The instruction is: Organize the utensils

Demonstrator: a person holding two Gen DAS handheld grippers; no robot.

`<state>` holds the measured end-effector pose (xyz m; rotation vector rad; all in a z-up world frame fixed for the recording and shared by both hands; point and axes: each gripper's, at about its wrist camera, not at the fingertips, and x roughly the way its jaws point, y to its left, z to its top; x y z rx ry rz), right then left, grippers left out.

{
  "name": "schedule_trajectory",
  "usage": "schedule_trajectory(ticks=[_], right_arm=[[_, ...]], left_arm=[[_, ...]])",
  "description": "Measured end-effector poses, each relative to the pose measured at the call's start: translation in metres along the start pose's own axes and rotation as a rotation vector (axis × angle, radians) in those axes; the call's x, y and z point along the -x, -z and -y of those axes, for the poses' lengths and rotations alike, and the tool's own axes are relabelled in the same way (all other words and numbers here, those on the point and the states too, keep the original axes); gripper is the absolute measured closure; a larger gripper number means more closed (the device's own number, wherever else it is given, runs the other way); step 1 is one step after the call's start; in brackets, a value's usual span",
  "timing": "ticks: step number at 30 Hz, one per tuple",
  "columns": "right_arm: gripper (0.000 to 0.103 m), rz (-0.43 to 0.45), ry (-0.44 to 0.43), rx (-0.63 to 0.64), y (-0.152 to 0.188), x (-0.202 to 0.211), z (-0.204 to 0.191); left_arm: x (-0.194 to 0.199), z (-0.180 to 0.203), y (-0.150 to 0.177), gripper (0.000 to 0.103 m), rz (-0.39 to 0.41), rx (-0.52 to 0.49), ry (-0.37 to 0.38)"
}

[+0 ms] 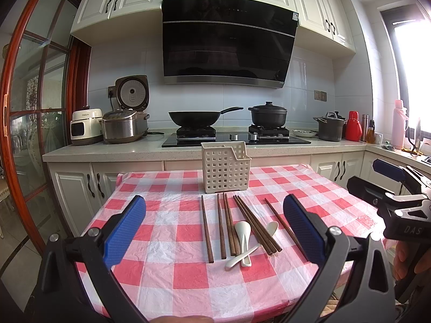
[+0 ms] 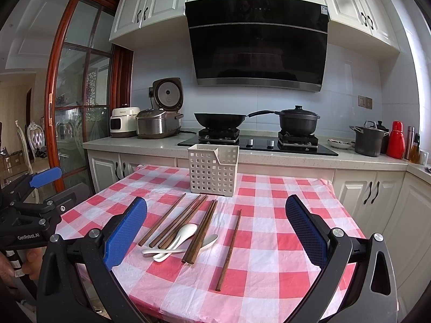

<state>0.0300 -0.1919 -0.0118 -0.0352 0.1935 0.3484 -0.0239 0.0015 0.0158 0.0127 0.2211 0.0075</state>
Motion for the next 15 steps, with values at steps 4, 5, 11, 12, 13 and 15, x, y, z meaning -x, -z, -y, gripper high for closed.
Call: schedule_trajectory(ticks=[4,5,11,12,13,15], right_arm=[[0.007,0.000,0.000,0.000,0.0003,0.0000,0.0000],[0.007,0.000,0.000,-0.001,0.0003,0.0003,-0.0001],[0.007,-0.005,-0.001,-0.002,0.0009,-0.0001,0.0005],[0.007,-0.007,-0.001,-0.003,0.0011,-0.0002,0.0005],[0.007,-0.010,-0.001,-0.004,0.0011,-0.0008,0.0007],[0.007,-0.017,0.001,-0.007,0.0015,-0.0021,0.0022]], left_arm=[[0.0001,0.0000,0.0001,0.005,0.000,-0.001,0.001],[0.0001,-0.0001,0.0000,0.005,0.001,0.000,0.002],[-0.0005,-0.0018,0.0005,0.005,0.000,0.005,0.000],[-0.0013,-0.0020,0.0007,0.005,-0.002,0.006,0.002],[-0.0014,-0.0026,0.0011,0.005,-0.005,0.009,0.004],[-0.0030,-0.0025,0.0017,0.005,-0.012,0.009,0.008]])
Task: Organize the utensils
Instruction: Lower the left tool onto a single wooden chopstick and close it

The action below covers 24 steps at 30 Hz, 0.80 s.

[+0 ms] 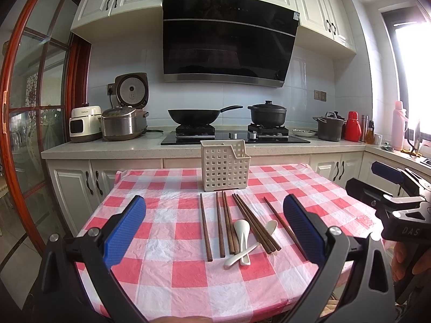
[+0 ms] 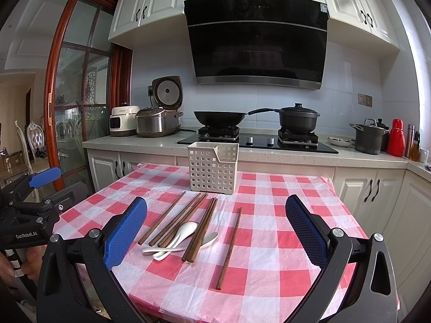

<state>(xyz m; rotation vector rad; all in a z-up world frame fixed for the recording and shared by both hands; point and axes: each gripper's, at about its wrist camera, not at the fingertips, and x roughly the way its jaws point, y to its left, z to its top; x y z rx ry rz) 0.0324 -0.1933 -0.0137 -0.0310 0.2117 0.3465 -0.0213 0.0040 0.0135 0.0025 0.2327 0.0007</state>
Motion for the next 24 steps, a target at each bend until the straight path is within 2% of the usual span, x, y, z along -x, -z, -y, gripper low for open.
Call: schedule_trajectory(ticks=[6,13,16,20,24], right_arm=[[0.007,-0.052,0.027,-0.013,0.005,-0.017,0.008],[0.007,-0.220,0.079,-0.099,0.024,-0.066,0.033],[0.007,-0.286,0.098,-0.116,0.032,-0.090,0.042],[0.007,-0.404,0.105,-0.122,0.042,-0.131,0.052],[0.007,-0.486,0.109,-0.138,0.047,-0.171,0.062]], left_arm=[[-0.012,-0.008,0.002,0.005,-0.044,0.038,0.010],[-0.057,-0.037,0.014,0.005,-0.179,0.157,-0.062],[-0.088,-0.042,0.022,0.005,-0.279,0.133,-0.073],[-0.140,-0.048,0.039,0.005,-0.472,0.108,-0.064],[-0.181,-0.061,0.046,0.005,-0.539,0.160,-0.079]])
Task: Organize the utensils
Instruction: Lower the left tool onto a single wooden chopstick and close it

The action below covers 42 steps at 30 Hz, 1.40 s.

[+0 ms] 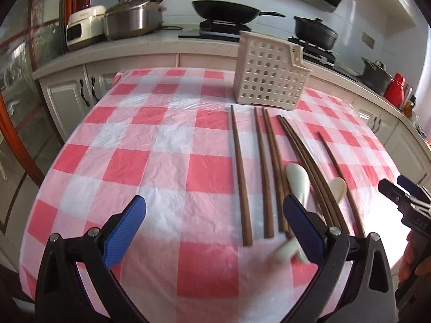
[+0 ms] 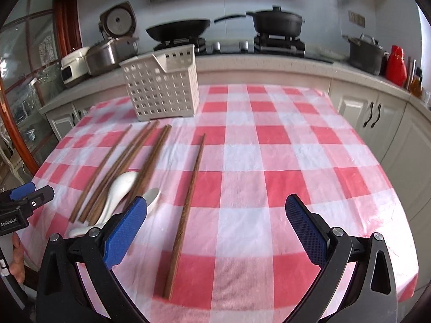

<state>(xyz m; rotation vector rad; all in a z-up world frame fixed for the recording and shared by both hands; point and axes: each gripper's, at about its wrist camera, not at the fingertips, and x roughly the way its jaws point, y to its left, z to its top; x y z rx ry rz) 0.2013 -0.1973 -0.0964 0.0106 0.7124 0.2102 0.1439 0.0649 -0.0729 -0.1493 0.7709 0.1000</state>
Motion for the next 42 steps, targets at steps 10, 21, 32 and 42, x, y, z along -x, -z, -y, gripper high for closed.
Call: schedule_trajectory(ticks=[10,21,32,42], right_arm=[[0.044,-0.183,0.013,0.056,-0.035,-0.079,-0.020],[0.065,-0.219,0.008,0.090,-0.050,-0.108,-0.025],[0.069,-0.217,-0.004,0.119,-0.055,-0.112,-0.027],[0.092,-0.253,-0.149,0.011,-0.061,-0.114,-0.013]], left_arm=[[-0.087,0.001,-0.055,0.006,-0.197,-0.045,0.029],[-0.140,0.015,-0.095,0.043,-0.236,-0.101,0.023],[-0.158,0.046,-0.103,0.086,-0.206,-0.207,-0.005],[-0.156,0.044,-0.102,0.097,-0.230,-0.188,0.084]])
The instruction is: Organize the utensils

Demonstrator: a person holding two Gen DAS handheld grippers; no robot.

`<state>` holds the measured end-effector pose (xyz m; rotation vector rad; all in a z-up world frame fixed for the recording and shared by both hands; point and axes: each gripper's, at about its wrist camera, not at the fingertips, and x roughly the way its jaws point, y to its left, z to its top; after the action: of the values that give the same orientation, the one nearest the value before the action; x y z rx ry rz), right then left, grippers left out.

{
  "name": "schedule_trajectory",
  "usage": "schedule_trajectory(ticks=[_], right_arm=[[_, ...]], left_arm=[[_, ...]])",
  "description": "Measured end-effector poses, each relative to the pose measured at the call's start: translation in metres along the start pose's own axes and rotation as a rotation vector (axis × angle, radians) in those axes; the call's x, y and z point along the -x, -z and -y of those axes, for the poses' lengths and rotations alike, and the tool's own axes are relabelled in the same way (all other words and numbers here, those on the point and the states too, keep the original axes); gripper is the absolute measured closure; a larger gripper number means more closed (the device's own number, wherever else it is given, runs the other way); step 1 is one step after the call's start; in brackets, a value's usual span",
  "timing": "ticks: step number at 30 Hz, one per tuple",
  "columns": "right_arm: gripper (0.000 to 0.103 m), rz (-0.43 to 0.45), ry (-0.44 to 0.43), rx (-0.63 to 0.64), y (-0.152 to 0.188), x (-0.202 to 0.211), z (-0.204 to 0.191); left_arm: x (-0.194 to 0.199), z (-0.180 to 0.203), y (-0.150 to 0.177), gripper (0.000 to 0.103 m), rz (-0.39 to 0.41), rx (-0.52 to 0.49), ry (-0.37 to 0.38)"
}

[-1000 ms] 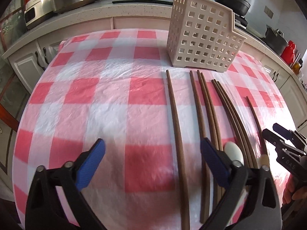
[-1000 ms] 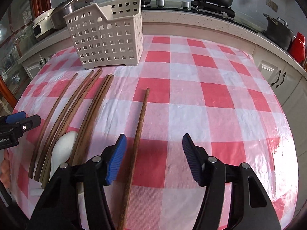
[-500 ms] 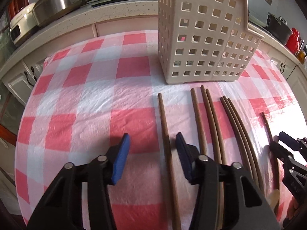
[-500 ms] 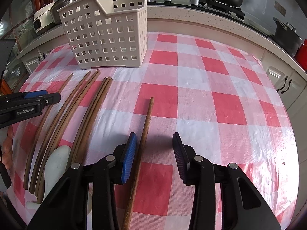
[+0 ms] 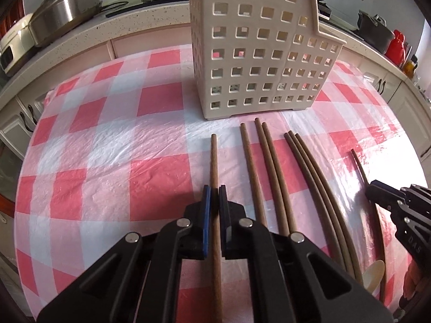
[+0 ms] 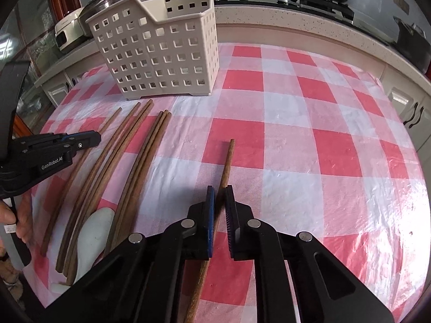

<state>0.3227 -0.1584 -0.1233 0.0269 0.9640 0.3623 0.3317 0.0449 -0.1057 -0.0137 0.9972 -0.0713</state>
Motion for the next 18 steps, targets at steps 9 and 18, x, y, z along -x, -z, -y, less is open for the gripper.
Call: schedule_trajectory(ticks=[9,18], right_arm=[[0.093,0.098,-0.066,-0.018,-0.004,0.034,0.001],[0.094,0.256,-0.047,0.040,-0.005,0.092,-0.013]], left_arm=[[0.042,0.004,0.005,0.097,0.091,-0.003,0.043],[0.114,0.012,0.014,0.097,0.245,-0.019,0.044]])
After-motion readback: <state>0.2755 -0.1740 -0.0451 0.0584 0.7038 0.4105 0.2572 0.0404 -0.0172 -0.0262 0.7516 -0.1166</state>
